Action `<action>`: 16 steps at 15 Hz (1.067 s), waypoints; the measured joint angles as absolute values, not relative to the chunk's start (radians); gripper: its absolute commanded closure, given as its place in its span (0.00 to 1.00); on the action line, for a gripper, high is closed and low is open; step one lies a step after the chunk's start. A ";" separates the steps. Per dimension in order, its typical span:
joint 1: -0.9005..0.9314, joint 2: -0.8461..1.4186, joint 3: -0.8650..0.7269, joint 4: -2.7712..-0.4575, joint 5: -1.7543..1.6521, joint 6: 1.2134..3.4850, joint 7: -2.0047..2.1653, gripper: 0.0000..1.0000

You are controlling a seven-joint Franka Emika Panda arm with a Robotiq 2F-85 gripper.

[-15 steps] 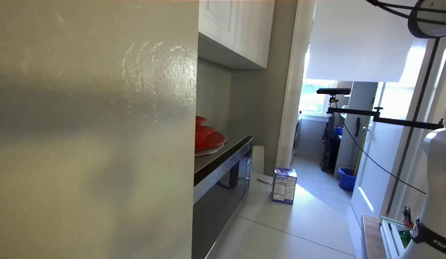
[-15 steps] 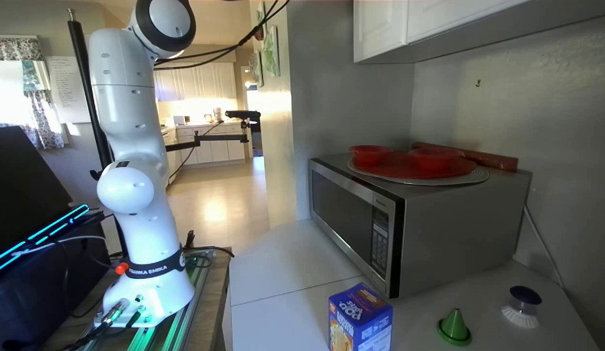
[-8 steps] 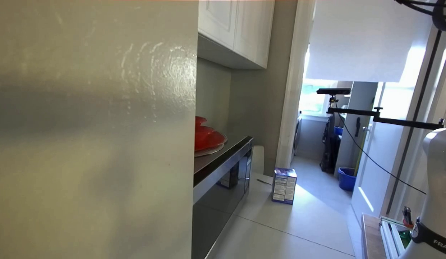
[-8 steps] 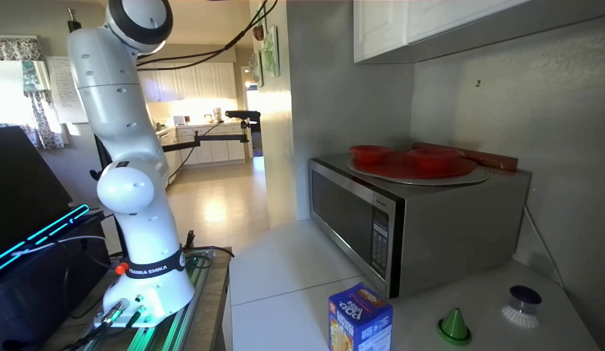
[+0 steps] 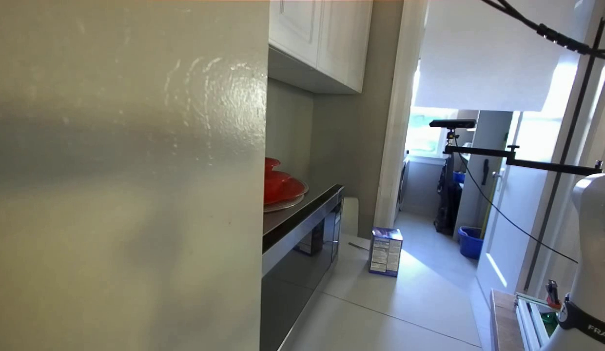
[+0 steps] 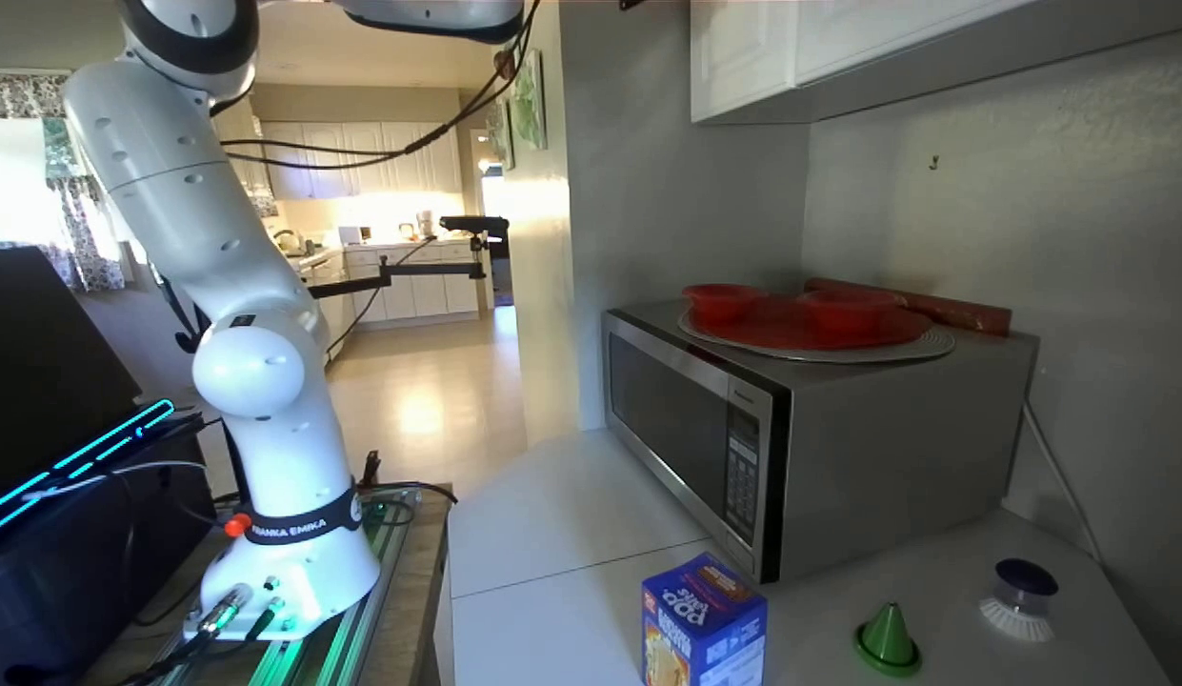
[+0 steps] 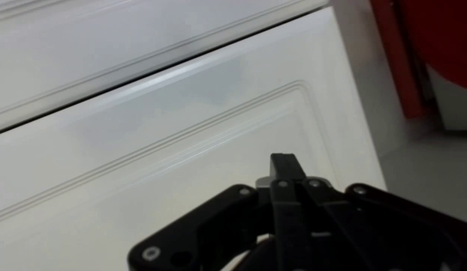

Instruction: Close the left door of the cabinet above the microwave.

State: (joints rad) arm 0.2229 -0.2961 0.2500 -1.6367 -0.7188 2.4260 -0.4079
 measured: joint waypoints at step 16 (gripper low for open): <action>0.360 -0.770 0.162 -2.562 -0.299 2.395 -0.332 0.03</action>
State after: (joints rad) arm 0.3596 -0.7703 0.1617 -2.5616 -0.2990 2.3952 -0.3316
